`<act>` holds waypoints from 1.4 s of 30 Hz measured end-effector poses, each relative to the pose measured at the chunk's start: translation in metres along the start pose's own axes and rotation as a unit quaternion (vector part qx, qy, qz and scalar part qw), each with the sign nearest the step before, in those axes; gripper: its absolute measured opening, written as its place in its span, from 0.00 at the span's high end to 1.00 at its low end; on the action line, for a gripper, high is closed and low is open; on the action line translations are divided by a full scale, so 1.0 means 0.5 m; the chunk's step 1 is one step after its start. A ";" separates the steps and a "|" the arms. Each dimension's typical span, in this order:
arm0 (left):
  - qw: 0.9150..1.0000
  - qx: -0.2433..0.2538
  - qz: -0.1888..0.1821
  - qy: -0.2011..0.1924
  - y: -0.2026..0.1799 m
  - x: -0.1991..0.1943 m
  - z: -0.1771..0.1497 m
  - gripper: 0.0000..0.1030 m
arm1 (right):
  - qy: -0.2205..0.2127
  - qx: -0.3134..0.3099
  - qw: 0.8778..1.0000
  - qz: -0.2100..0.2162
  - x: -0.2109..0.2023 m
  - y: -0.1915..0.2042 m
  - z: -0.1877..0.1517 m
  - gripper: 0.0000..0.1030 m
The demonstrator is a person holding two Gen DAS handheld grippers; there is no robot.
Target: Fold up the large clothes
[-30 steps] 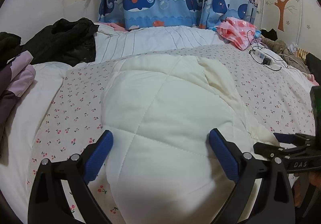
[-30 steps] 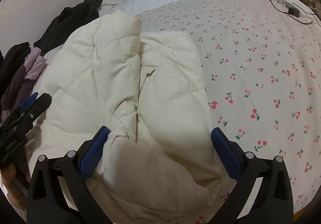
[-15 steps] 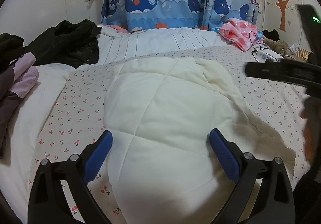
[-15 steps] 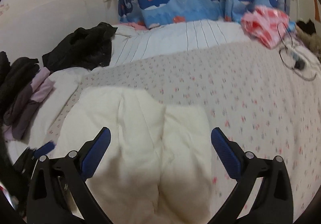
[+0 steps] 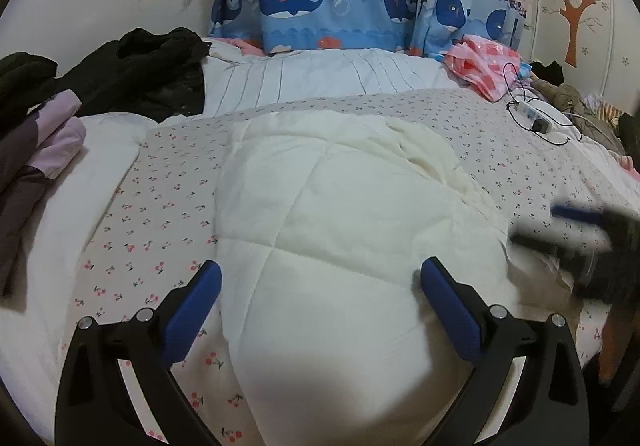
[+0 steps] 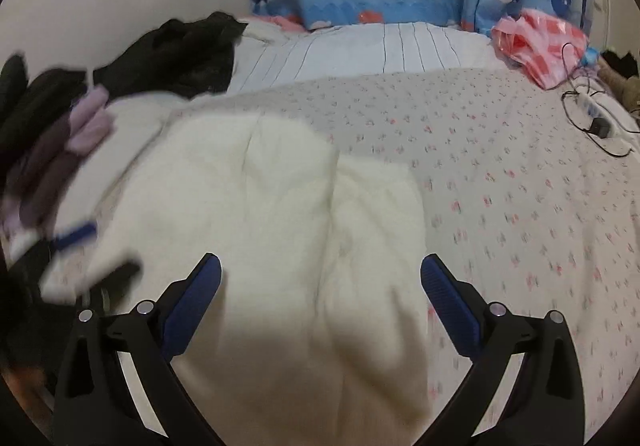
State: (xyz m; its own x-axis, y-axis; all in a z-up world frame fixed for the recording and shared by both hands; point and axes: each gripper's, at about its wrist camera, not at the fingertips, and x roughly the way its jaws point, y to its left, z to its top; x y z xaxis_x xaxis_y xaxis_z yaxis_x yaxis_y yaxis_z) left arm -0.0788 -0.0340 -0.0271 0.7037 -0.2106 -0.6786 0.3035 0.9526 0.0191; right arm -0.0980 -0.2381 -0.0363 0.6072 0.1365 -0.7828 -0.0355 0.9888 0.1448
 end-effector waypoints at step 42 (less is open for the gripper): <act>0.990 -0.114 0.055 0.064 0.084 -0.077 -0.020 0.07 | -0.046 -0.041 0.997 -0.048 -0.085 0.134 0.041 0.06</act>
State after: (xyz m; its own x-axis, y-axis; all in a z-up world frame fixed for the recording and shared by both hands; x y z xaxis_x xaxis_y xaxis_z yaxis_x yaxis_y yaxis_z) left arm -0.0995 0.0162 -0.0078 0.6326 -0.0874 -0.7695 0.0666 0.9961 -0.0584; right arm -0.1099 -0.1787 0.0190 0.6813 0.0384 -0.7310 -0.0361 0.9992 0.0188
